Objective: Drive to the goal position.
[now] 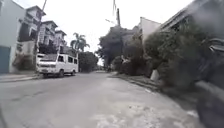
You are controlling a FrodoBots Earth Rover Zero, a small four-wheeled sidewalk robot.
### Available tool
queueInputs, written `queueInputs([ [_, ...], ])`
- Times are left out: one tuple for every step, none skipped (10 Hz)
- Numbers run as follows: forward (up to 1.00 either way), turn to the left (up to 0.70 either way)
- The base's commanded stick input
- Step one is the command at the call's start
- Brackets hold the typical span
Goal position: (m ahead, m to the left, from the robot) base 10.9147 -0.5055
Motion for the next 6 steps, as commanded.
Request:
queueInputs([
  [0.5,0.0],
  [0.5,0.0],
  [0.5,0.0],
  [0.5,0.0],
  [0.5,0.0],
  [0.5,0.0],
])
